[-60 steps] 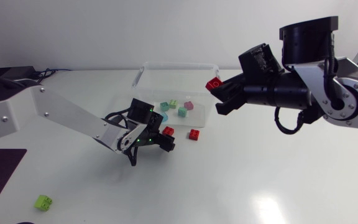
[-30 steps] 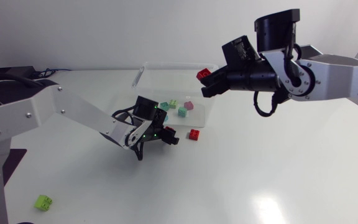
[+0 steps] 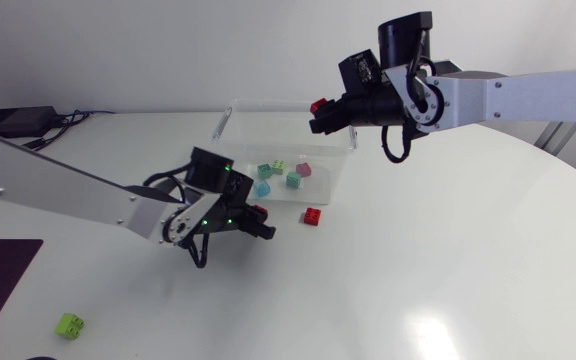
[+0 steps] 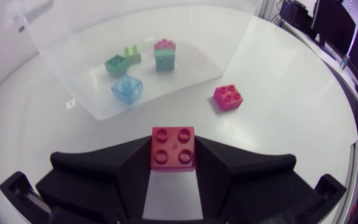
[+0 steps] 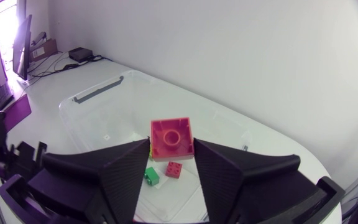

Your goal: Place the duplo bricks in the container

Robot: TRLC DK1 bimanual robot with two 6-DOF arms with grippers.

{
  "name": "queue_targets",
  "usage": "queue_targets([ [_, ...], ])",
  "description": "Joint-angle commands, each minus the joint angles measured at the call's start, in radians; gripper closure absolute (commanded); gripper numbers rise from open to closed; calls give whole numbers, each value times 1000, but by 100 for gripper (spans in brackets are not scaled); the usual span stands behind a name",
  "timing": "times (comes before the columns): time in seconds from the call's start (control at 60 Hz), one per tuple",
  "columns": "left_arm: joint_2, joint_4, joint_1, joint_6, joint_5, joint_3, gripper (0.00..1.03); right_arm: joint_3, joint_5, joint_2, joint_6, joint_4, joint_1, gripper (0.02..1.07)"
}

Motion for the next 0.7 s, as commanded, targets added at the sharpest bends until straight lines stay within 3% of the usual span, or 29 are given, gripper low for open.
queue_targets([
  [0.0,-161,-34,17,18,15,-37,92,42,13,41,25,-24,-1,19],
  [0.133,-322,-144,63,27,35,0,92,51,27,54,25,-30,7,10],
  [0.25,-371,-202,104,33,52,78,92,40,31,39,31,-33,10,10],
  [0.683,-178,-150,130,24,59,319,92,-337,7,-332,1,-33,30,10],
])
